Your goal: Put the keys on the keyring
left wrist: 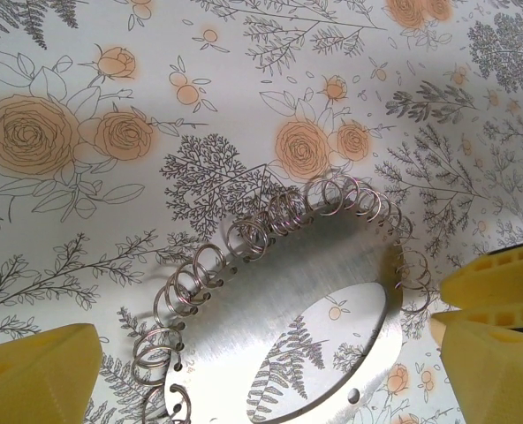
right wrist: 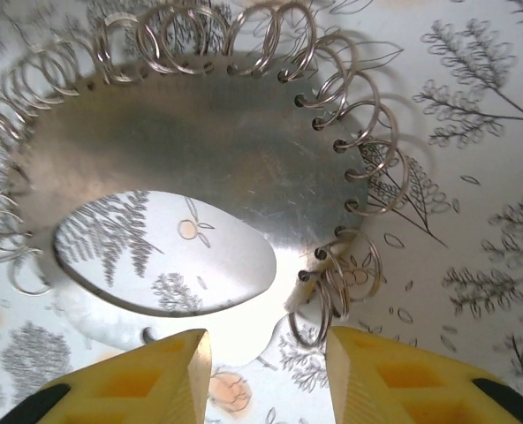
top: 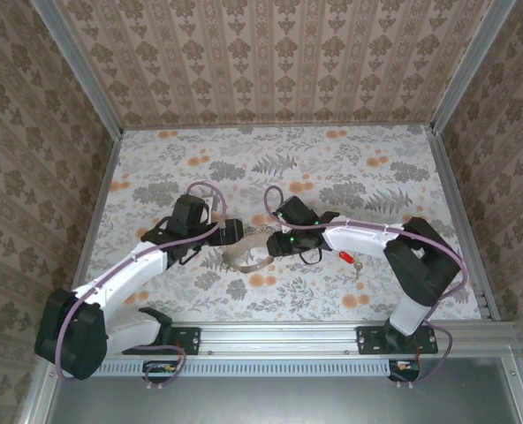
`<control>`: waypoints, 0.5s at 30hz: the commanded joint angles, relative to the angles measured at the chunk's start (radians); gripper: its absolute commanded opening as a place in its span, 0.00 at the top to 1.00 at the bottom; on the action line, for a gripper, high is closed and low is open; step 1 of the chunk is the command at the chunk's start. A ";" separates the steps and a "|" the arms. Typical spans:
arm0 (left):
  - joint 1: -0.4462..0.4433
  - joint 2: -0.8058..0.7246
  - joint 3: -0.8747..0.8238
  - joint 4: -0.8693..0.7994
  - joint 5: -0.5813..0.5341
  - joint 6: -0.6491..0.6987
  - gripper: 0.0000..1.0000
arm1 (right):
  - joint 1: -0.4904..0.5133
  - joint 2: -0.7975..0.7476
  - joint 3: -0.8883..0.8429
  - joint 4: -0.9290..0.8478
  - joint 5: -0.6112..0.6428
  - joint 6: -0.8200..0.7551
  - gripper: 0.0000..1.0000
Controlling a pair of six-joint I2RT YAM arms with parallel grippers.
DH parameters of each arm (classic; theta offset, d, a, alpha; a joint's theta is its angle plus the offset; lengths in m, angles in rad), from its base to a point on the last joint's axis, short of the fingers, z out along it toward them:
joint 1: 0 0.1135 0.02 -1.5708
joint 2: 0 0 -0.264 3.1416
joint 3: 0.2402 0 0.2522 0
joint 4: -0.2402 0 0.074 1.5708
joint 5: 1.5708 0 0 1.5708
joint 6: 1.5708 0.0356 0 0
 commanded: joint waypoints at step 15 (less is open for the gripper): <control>0.012 -0.004 -0.014 0.047 0.023 -0.012 0.00 | 0.009 -0.076 -0.135 0.142 0.057 0.368 0.63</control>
